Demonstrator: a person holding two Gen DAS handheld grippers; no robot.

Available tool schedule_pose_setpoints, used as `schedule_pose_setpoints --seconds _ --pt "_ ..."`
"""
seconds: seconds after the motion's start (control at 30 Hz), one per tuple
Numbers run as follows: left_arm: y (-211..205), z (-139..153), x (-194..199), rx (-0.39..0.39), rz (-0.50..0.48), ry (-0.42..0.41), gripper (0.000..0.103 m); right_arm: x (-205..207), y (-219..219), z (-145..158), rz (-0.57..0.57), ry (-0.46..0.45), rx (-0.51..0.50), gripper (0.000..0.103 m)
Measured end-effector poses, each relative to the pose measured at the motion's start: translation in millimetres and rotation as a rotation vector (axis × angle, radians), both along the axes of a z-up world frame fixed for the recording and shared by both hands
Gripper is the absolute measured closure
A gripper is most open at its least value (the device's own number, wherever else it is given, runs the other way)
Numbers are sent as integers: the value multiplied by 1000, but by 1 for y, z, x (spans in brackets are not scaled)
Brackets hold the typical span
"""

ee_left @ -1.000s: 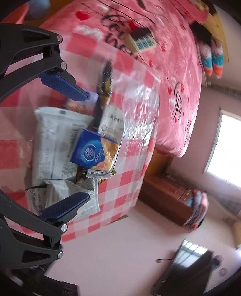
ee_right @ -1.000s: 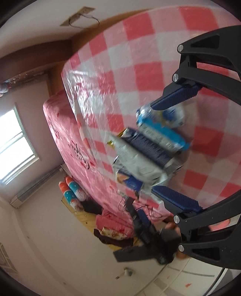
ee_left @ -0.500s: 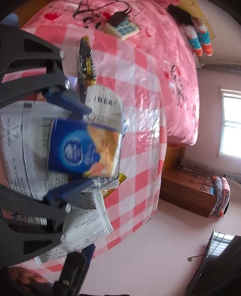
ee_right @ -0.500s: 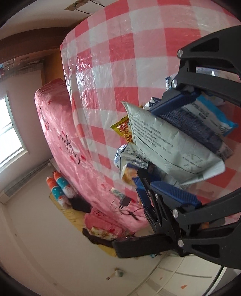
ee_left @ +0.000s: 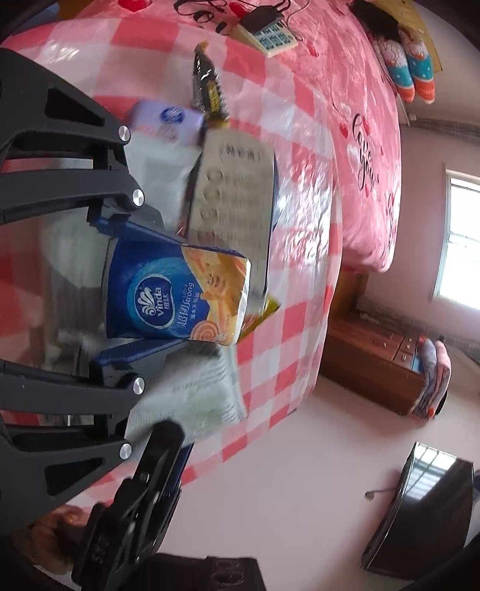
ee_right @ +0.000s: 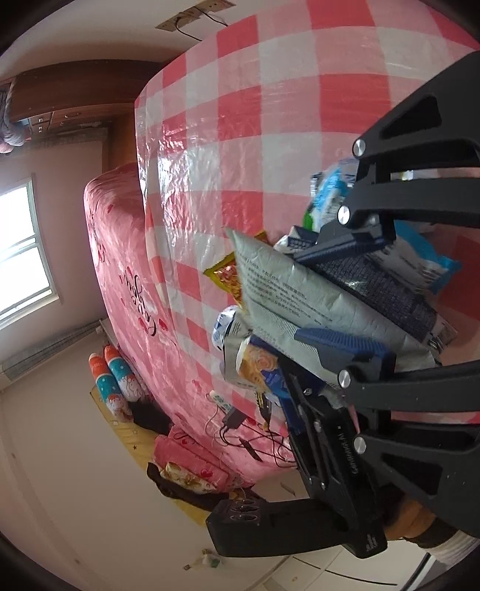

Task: Collect trash
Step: 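Grasp the blue Vinda tissue pack with left gripper while right grasps grey paper packet, then carry the tissue pack and grey packet over to the pink bucket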

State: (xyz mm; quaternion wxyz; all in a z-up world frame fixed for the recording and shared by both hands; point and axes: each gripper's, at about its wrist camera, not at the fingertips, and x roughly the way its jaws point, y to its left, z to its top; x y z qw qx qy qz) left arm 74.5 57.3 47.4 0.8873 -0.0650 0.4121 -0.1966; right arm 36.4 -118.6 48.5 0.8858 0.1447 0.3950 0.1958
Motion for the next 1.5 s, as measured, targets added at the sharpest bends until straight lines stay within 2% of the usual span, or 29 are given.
schedule_pose_setpoints --seconds 0.2,0.5,0.73,0.77,0.87,1.0,1.17,1.2,1.3,1.5 --pt "2 3 -27 -59 25 8 62 -29 -3 1 5 -20 19 76" --pt "10 1 -77 -116 31 18 63 -76 -1 -2 18 -20 37 76" --pt "1 -4 -116 -149 -7 35 63 -107 -15 -15 -35 17 23 73" --pt "0 -5 -121 -150 -13 36 63 -110 -17 -17 -44 27 26 72" --pt "-2 -10 -129 -159 -13 47 63 -115 -24 -24 -79 57 45 48" --pt "5 -14 -137 -170 8 60 63 -119 -26 -34 -111 96 86 30" --pt "19 -22 -147 -191 38 90 63 -120 -19 -38 -99 122 186 29" --pt "22 -24 -148 -196 41 95 63 -121 -16 -38 -93 119 195 26" --pt "27 -30 -152 -207 50 119 63 -120 -4 -34 -72 114 206 20" --pt "40 -37 -161 -198 72 123 63 -117 20 -31 -22 115 202 19"
